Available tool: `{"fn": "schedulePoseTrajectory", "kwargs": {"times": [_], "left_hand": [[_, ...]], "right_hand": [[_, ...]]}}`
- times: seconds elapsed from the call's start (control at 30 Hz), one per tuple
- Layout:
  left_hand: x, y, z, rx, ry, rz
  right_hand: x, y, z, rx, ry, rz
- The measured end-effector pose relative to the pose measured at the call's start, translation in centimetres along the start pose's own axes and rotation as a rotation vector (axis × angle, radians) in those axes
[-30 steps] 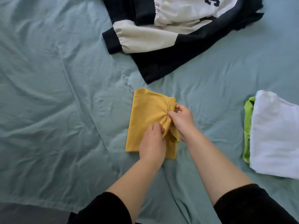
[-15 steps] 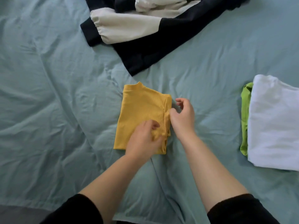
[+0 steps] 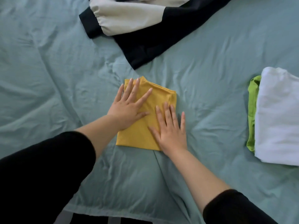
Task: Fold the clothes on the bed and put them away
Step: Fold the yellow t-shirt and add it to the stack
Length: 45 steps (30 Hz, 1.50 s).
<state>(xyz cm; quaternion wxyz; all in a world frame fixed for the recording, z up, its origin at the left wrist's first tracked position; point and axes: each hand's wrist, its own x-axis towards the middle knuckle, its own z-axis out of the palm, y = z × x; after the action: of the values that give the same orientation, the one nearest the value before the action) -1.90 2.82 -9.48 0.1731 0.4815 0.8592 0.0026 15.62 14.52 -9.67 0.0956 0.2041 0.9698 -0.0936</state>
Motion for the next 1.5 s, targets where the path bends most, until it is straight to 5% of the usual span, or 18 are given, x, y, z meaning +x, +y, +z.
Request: {"fn": "schedulePoseTrajectory", "kwargs": {"times": [0.17,0.27,0.37,0.47,0.6,0.7,0.87,1.07,1.33,1.5], "left_hand": [[-5.8,-0.4,1.4,0.103,-0.120,0.078],[-6.6,0.3,0.7,-0.046,-0.050,-0.023],[-6.7,1.9,-0.3,-0.568,0.143,-0.486],[-5.7,2.6,-0.3,-0.994,0.092,-0.840],[-4.0,3.5,-0.5,-0.880,0.072,-0.838],[-3.6,5.3,-1.7,-1.084,0.180,-0.764],[-4.6,10.6,-5.2,-1.328,0.224,-0.627],[-2.0,21.2,-7.8,-1.385,0.081,-0.536],[7.2,35.7,-10.7,-1.504,0.104,-0.278],[12.0,40.3,-7.5,-1.337,-0.110,-0.241]], "right_hand": [[-6.0,2.3,0.5,-0.053,-0.137,-0.039],[-6.1,1.7,-0.7,0.197,-0.125,0.052],[-4.3,0.5,-2.1,0.787,0.072,0.511],[-1.2,-0.2,-2.6,1.034,0.028,0.854],[1.2,-0.7,-2.8,1.239,-0.031,0.954],[0.7,-0.8,-3.2,1.342,-0.073,0.898],[-3.3,2.4,-5.7,1.265,0.136,0.839],[-9.2,12.3,-10.4,1.067,0.280,0.862],[-10.6,28.9,-17.6,0.915,0.457,0.828],[-9.6,37.3,-15.1,0.853,0.303,0.960]]}}
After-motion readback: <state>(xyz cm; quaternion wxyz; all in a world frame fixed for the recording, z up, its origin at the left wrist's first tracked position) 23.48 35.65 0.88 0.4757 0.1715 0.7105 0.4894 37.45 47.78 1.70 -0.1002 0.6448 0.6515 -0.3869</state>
